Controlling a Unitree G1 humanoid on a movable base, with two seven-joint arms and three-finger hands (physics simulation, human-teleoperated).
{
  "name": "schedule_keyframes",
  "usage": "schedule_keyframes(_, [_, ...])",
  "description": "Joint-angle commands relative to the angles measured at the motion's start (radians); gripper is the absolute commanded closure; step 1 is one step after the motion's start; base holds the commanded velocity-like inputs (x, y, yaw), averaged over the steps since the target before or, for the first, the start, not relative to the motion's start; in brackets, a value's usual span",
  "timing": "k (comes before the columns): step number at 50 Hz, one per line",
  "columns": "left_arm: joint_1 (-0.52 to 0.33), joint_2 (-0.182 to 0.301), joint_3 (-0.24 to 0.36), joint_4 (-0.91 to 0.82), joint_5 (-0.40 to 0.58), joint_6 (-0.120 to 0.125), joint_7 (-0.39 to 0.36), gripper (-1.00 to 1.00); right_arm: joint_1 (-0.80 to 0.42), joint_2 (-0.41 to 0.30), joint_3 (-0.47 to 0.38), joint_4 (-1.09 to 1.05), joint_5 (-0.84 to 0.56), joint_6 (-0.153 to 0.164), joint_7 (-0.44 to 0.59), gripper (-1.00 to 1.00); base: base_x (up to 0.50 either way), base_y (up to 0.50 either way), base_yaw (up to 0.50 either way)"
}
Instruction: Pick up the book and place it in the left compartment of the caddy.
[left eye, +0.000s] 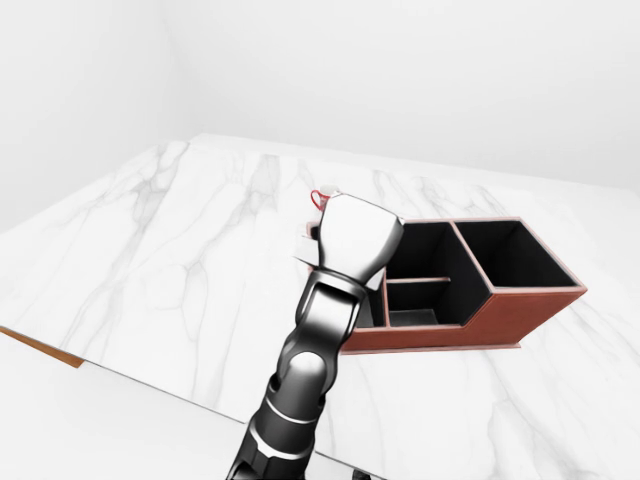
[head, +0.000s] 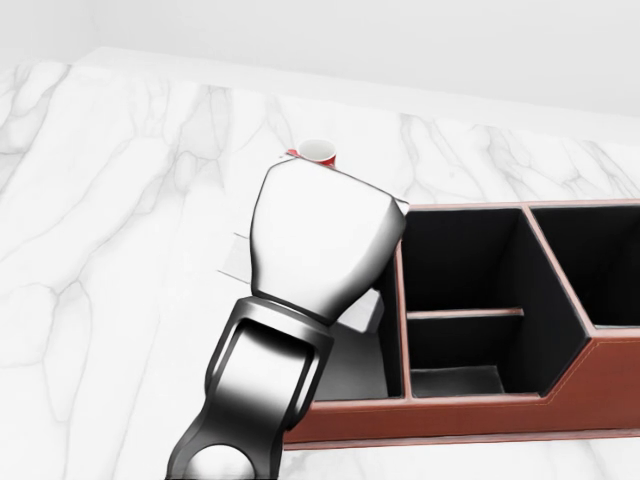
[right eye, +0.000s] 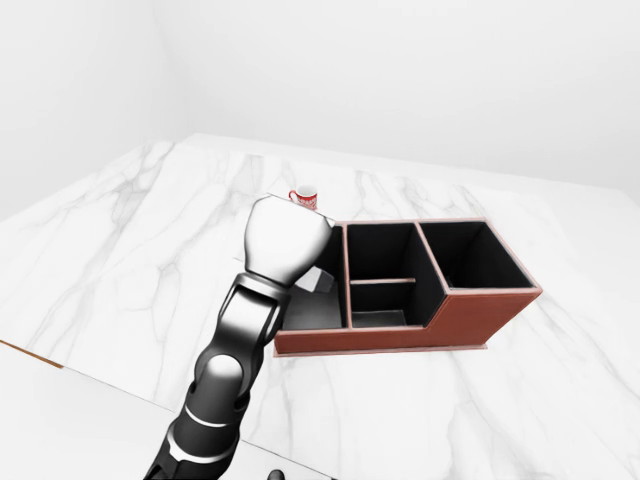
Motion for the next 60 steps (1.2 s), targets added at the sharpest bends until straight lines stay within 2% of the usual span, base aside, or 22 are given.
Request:
schedule_keyframes(1, [-0.042, -0.01, 0.007, 0.084, 0.001, 0.006, 0.03, 1.0, 0.0, -0.002, -0.001, -0.003, 0.0, 0.0, -0.002, -1.0, 0.0, 0.0, 0.0])
schedule_keyframes(17, [-0.074, -0.007, 0.019, 0.172, -0.022, 0.007, 0.043, 1.0, -0.001, -0.002, 0.001, 0.001, -0.003, 0.0, -0.001, -1.0, 0.0, 0.0, 0.0])
schedule_keyframes(28, [-0.075, -0.01, 0.013, 0.226, -0.025, 0.019, 0.075, 1.0, -0.002, 0.0, 0.001, 0.002, -0.005, 0.0, 0.002, -1.0, 0.0, 0.0, 0.0])
schedule_keyframes(40, [-0.09, -0.009, 0.019, 0.288, -0.04, 0.014, 0.101, 1.0, 0.001, 0.001, 0.002, -0.001, -0.004, 0.0, 0.002, -1.0, 0.0, 0.0, 0.0])
schedule_keyframes(51, [-0.082, -0.006, 0.022, 0.355, -0.073, 0.032, 0.165, 1.0, 0.0, 0.002, 0.002, -0.001, -0.007, 0.0, 0.005, -1.0, 0.0, 0.0, 0.0])
schedule_keyframes(52, [-0.09, 0.0, 0.017, 0.357, -0.046, 0.04, 0.155, 1.0, 0.001, 0.001, 0.001, -0.003, -0.007, 0.0, 0.004, -1.0, 0.0, 0.0, 0.0])
schedule_keyframes(60, [-0.132, -0.007, 0.031, 0.454, -0.047, 0.052, 0.182, 1.0, -0.001, 0.003, 0.004, 0.001, -0.009, 0.0, 0.005, -1.0, 0.0, 0.0, 0.0])
